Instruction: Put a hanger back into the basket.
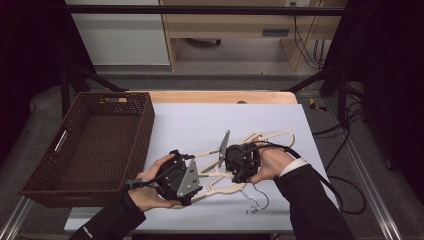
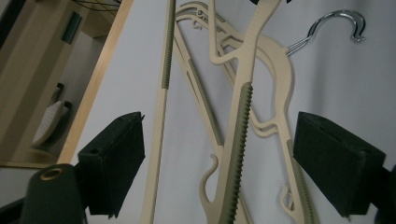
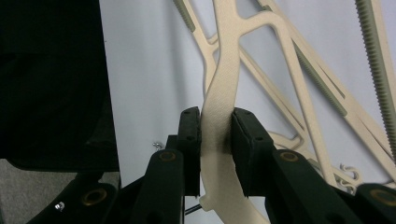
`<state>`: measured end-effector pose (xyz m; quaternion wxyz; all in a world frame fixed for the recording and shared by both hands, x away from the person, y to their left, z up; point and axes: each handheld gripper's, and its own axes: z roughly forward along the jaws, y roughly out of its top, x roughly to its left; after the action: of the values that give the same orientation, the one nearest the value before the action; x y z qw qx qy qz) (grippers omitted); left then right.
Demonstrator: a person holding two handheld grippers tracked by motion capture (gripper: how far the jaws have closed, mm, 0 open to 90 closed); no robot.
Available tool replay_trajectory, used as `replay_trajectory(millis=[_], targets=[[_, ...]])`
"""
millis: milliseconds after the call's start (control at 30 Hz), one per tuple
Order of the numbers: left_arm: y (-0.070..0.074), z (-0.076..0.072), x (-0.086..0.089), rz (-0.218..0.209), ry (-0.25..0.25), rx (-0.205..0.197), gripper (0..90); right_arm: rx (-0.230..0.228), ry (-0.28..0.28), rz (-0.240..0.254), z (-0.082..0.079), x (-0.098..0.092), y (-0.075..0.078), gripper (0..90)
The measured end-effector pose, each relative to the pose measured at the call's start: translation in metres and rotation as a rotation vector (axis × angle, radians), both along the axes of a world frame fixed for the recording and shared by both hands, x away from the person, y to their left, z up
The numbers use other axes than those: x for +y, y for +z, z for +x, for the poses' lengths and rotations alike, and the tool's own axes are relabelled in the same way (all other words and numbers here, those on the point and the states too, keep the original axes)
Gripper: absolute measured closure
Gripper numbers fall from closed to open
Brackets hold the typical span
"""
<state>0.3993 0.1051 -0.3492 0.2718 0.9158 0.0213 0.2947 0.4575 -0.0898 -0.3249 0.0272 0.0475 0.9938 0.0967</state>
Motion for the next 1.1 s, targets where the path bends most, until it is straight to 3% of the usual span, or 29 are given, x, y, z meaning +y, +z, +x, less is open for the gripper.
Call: replay_trajectory(millis=[67,100,300,600,1100], targets=[[-0.001,-0.001,-0.005,0.044,-0.014,-0.021,19.2,0.002,0.008,0.004,0.000,0.000,0.000,73.8],[-0.003,-0.001,-0.010,0.086,-0.029,-0.048,21.7,0.006,0.002,-0.008,0.000,0.000,0.001,73.8],[-0.007,-0.004,-0.021,0.157,-0.064,-0.106,27.7,0.020,0.011,-0.003,0.000,0.002,-0.002,73.8],[-0.012,-0.004,-0.031,0.202,-0.116,-0.124,37.2,0.031,0.026,-0.010,0.002,0.004,-0.003,73.9],[-0.029,-0.010,-0.047,0.291,-0.132,-0.289,63.1,0.058,0.019,-0.015,0.003,0.007,-0.006,74.0]])
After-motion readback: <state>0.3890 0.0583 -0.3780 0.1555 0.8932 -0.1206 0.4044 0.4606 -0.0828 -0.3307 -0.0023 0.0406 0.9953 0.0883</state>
